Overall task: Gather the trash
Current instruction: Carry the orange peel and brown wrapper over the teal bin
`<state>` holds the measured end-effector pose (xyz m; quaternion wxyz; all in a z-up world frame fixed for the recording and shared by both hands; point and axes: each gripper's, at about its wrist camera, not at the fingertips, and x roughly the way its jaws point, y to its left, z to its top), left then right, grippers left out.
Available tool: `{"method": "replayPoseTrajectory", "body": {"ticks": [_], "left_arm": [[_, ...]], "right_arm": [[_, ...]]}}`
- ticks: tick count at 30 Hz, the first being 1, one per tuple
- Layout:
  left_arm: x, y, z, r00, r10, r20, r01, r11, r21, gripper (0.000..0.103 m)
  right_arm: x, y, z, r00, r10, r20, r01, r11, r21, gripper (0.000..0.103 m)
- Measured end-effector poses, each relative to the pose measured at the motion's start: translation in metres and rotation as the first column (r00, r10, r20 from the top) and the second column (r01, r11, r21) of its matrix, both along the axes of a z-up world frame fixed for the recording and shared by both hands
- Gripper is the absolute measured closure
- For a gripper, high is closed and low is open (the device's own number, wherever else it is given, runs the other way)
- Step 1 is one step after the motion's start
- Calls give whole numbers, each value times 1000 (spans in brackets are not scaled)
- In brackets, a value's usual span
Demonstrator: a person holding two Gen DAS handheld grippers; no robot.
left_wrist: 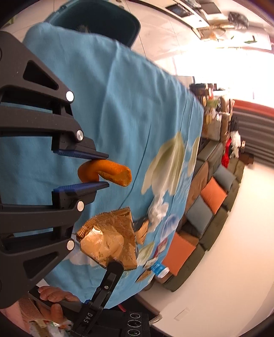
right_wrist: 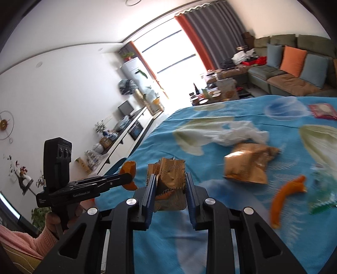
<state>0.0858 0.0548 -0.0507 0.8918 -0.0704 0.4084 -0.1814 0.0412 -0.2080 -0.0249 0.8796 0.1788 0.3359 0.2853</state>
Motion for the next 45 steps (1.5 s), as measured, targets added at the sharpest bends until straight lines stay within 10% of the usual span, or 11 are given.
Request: {"method": "replayPoseTrajectory", "body": {"ticks": [45], "left_arm": [[-44, 190, 19, 891, 447, 74, -450, 893, 26, 82]], "right_arm": [[89, 217, 18, 933, 359, -5, -359, 931, -62, 78]]}}
